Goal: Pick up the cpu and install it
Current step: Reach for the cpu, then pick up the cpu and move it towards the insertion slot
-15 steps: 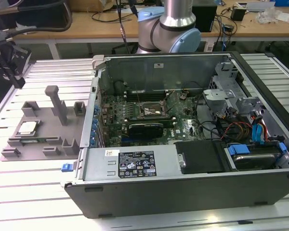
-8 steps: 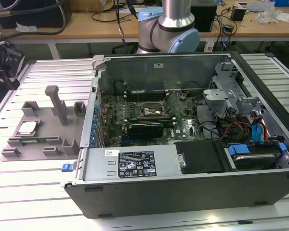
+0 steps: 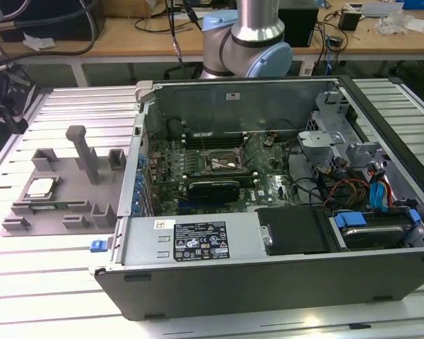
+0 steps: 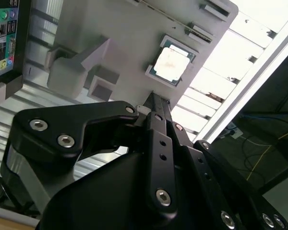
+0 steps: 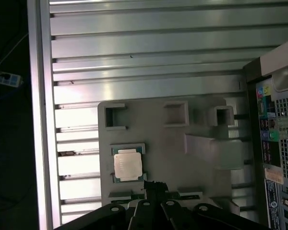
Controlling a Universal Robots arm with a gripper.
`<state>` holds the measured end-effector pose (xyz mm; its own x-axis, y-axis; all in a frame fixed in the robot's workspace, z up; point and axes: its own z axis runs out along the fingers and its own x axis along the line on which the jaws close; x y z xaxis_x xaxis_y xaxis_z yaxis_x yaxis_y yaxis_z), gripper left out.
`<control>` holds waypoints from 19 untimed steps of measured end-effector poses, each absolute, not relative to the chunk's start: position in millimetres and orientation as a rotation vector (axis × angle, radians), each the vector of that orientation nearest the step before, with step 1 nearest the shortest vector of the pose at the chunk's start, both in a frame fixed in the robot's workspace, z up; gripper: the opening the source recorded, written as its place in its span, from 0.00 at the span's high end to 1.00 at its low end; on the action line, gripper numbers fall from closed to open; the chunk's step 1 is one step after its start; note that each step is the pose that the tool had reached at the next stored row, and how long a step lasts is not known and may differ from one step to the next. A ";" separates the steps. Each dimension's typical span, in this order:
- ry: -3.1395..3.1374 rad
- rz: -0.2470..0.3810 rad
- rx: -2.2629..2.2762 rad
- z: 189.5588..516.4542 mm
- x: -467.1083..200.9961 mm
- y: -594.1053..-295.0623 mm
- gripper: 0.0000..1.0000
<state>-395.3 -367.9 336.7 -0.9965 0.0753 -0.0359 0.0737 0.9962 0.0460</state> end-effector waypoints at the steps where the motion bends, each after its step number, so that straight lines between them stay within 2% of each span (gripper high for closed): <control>1: 3.101 0.069 0.116 334.0 -395.6 -366.7 0.89; 10: 3.101 0.068 0.116 318.9 -407.8 -364.8 0.89; 19: 3.101 0.067 0.116 317.7 -410.2 -364.6 0.89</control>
